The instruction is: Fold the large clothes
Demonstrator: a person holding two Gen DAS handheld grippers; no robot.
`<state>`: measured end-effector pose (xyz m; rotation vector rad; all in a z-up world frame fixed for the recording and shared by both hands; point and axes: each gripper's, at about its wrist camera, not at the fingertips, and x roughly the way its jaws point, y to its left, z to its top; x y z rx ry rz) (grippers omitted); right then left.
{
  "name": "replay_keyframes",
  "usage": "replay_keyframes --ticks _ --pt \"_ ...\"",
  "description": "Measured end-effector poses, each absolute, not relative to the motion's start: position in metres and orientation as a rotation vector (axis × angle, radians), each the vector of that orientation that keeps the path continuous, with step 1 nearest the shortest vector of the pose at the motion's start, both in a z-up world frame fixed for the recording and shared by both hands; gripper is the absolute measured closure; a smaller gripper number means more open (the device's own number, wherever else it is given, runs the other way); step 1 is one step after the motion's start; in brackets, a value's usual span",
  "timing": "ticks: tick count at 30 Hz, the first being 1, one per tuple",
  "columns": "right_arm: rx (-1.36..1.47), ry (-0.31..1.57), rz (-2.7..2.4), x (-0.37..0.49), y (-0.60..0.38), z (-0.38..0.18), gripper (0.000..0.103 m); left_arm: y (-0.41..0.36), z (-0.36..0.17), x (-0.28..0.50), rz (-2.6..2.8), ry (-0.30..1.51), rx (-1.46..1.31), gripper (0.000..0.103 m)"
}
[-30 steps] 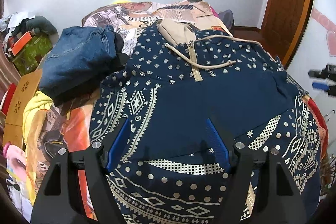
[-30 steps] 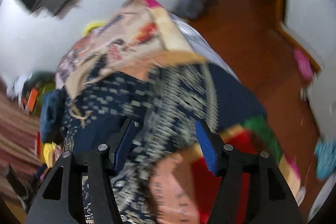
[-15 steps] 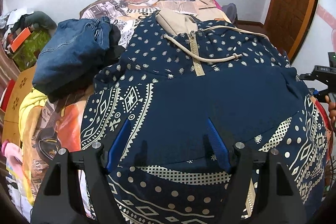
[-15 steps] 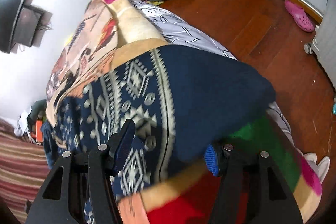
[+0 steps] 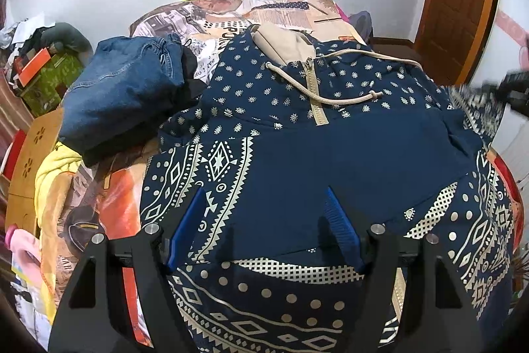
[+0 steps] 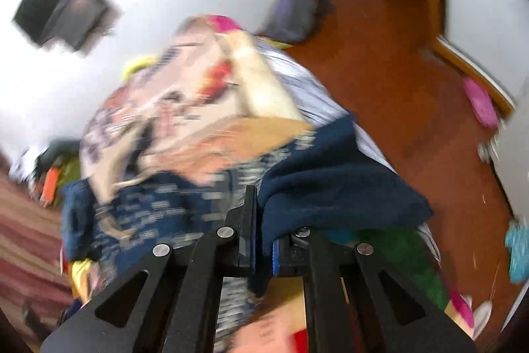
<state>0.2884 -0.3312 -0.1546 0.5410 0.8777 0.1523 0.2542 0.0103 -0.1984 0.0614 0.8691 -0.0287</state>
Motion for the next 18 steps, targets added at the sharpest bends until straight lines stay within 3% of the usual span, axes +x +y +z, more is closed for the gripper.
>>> replay_keyframes --ticks 3,7,18 --pt "0.466 0.800 0.263 0.277 -0.295 -0.110 0.097 0.012 -0.193 0.248 -0.032 0.849 0.059 0.030" --pt "0.385 0.782 0.402 0.266 -0.243 -0.096 0.097 0.014 -0.183 0.241 -0.040 0.821 0.051 0.030" --pt "0.223 1.101 0.394 0.270 -0.159 -0.194 0.093 0.023 -0.162 0.220 -0.048 0.779 0.049 0.031"
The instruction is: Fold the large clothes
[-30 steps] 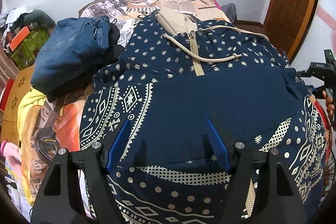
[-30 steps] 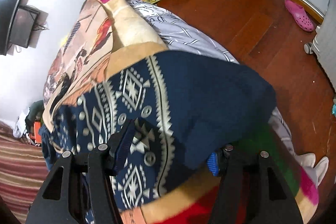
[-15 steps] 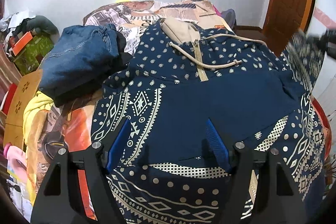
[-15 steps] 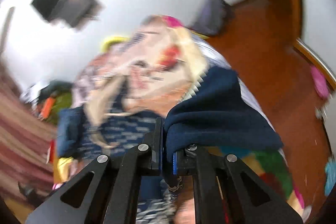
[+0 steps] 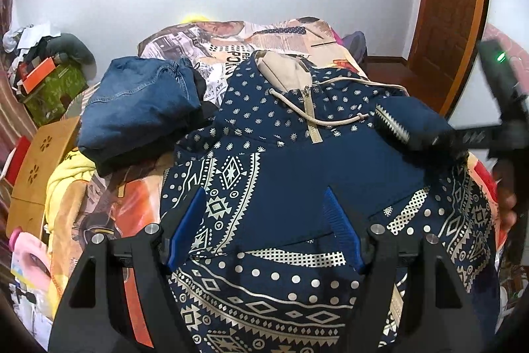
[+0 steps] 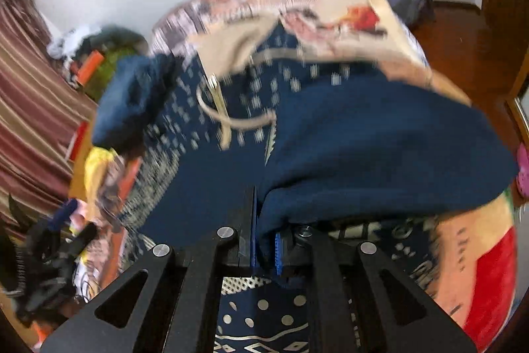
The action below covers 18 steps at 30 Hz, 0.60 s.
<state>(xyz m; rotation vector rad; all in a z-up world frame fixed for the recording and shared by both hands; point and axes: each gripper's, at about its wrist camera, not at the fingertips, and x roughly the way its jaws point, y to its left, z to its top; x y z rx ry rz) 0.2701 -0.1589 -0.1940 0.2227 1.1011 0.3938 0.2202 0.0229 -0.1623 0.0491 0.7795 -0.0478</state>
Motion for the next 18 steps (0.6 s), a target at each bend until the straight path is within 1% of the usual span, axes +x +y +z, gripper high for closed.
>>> replay_keyframes --ticks 2,3,5,6,7,8,14,15,17,18 --pt "0.195 1.138 0.384 0.270 -0.157 -0.194 0.092 0.023 -0.161 0.218 -0.048 0.774 0.051 0.030" --pt "0.186 1.151 0.389 0.267 -0.158 -0.193 0.090 0.024 -0.160 0.217 -0.048 0.773 0.052 0.030" --pt "0.182 1.167 0.415 0.262 -0.162 -0.187 0.078 0.023 -0.160 0.215 -0.045 0.771 0.056 0.030" --pt "0.176 1.166 0.423 0.259 -0.165 -0.181 0.075 0.022 -0.160 0.214 -0.040 0.768 0.058 0.030" --pt "0.169 1.159 0.427 0.256 -0.165 -0.177 0.066 0.022 -0.161 0.214 -0.036 0.767 0.061 0.030" --pt "0.164 1.140 0.430 0.252 -0.169 -0.170 0.061 0.021 -0.161 0.214 -0.035 0.768 0.065 0.030" --pt "0.193 0.987 0.380 0.236 -0.197 -0.138 0.060 0.015 -0.163 0.218 -0.042 0.777 0.064 0.030" --pt "0.219 0.958 0.357 0.235 -0.207 -0.133 0.059 0.014 -0.163 0.219 -0.044 0.778 0.064 0.030" --pt "0.252 0.902 0.274 0.234 -0.228 -0.125 0.051 0.011 -0.163 0.221 -0.047 0.779 0.067 0.030" --pt "0.250 0.876 0.225 0.235 -0.236 -0.123 0.050 0.010 -0.164 0.222 -0.047 0.778 0.067 0.030"
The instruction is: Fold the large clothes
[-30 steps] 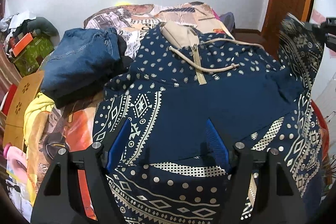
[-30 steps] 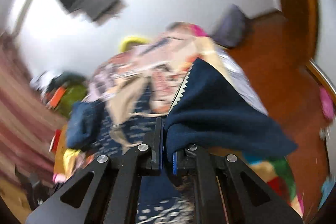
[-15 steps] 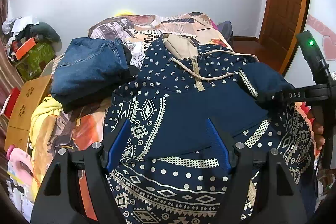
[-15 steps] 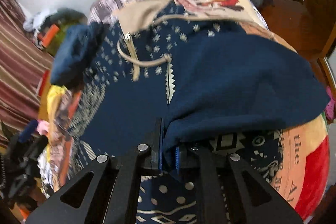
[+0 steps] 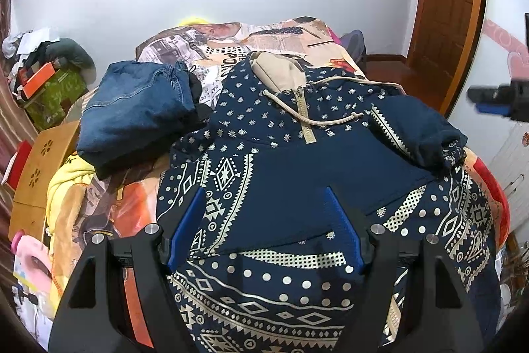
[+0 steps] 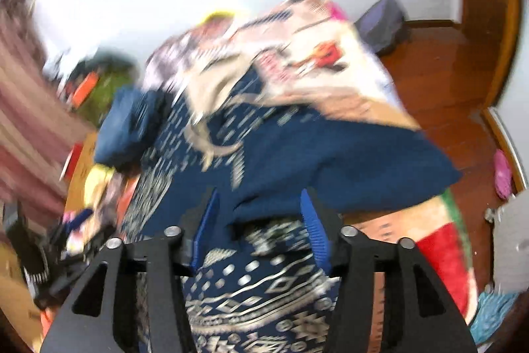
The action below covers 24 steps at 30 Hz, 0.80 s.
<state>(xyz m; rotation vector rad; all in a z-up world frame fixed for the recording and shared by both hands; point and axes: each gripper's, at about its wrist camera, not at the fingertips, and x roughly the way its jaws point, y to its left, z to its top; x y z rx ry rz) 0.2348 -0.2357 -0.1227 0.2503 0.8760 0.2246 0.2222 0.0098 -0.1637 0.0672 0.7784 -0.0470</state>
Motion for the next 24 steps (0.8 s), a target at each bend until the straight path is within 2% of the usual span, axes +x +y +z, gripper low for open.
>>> replay_keyframes --ticks 5,18,24 --pt "0.322 0.868 0.097 0.247 -0.275 -0.133 0.050 0.005 -0.167 0.229 -0.054 0.782 0.057 0.030" --pt "0.589 1.102 -0.027 0.281 -0.335 -0.241 0.050 -0.003 -0.198 0.257 -0.053 0.857 0.069 0.030" --pt "0.702 1.060 -0.022 0.297 -0.345 -0.255 0.047 -0.001 -0.209 0.265 -0.040 0.884 0.051 0.030"
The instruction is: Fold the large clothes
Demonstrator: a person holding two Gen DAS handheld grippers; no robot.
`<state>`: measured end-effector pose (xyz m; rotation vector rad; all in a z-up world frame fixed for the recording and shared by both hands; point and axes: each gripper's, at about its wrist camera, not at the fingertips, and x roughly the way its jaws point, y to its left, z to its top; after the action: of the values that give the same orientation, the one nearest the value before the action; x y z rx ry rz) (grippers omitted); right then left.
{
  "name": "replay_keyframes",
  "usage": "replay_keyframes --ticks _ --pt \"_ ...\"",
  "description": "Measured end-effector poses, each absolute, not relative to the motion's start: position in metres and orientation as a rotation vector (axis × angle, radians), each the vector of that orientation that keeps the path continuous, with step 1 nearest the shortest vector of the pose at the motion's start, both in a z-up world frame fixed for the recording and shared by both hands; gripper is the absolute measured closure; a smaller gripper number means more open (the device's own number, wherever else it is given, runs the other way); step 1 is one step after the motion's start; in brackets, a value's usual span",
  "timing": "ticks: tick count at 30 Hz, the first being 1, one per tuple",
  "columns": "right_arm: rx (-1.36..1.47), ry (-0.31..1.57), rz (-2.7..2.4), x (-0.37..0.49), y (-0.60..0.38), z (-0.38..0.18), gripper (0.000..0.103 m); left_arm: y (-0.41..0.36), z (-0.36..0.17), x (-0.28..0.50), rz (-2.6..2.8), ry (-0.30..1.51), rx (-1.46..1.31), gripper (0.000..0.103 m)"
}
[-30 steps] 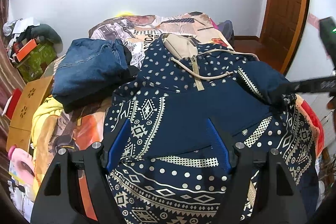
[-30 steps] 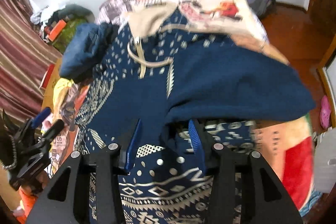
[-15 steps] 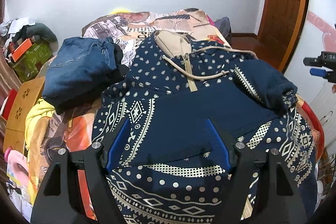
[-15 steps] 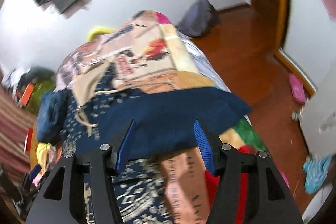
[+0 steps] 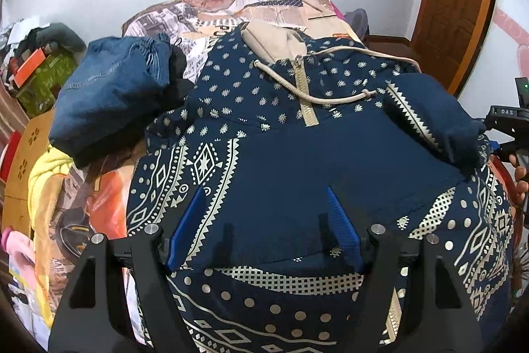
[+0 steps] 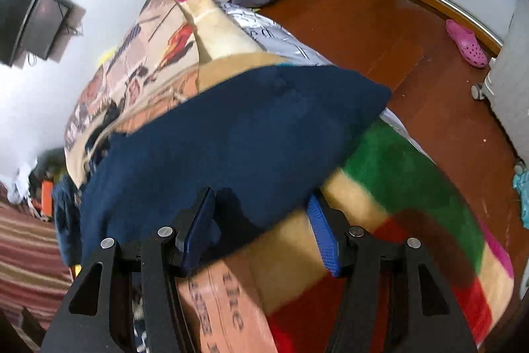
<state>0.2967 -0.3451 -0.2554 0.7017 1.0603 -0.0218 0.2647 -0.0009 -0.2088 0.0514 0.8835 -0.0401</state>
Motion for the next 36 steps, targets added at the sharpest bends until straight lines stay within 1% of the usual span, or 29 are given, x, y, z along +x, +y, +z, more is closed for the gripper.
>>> replay_keyframes --ticks 3,5,6,8,11,16,21,25,29,32,36 --pt "0.695 1.037 -0.043 0.305 -0.343 -0.259 0.047 0.002 -0.212 0.267 -0.040 0.894 0.021 0.030" --pt "0.673 1.030 -0.051 0.308 -0.341 -0.258 0.052 0.005 -0.213 0.269 -0.046 0.899 -0.023 0.030" --pt "0.660 1.025 -0.036 0.309 -0.340 -0.256 0.060 0.006 -0.212 0.270 -0.048 0.899 -0.041 0.030" --pt "0.636 1.029 0.032 0.314 -0.336 -0.251 0.097 0.008 -0.210 0.271 -0.044 0.895 -0.064 0.030" --pt "0.595 0.980 0.040 0.312 -0.328 -0.232 0.097 0.011 -0.205 0.269 -0.040 0.879 -0.065 0.030" --pt "0.476 0.854 0.150 0.301 -0.288 -0.162 0.098 0.021 -0.191 0.260 -0.022 0.838 -0.075 0.030" --pt "0.393 0.740 0.347 0.285 -0.220 -0.088 0.098 0.039 -0.173 0.246 -0.016 0.796 -0.129 0.030" --pt "0.334 0.720 0.490 0.274 -0.158 -0.061 0.098 0.055 -0.163 0.232 -0.001 0.769 -0.143 0.030" --pt "0.298 0.773 0.592 0.270 -0.097 -0.069 0.098 0.081 -0.154 0.213 0.030 0.735 -0.153 0.030" --pt "0.301 0.860 0.648 0.265 -0.055 -0.095 0.098 0.101 -0.151 0.200 0.057 0.726 -0.159 0.030" --pt "0.234 0.992 0.699 0.252 -0.003 -0.143 0.098 0.126 -0.152 0.184 0.107 0.724 -0.150 0.030"
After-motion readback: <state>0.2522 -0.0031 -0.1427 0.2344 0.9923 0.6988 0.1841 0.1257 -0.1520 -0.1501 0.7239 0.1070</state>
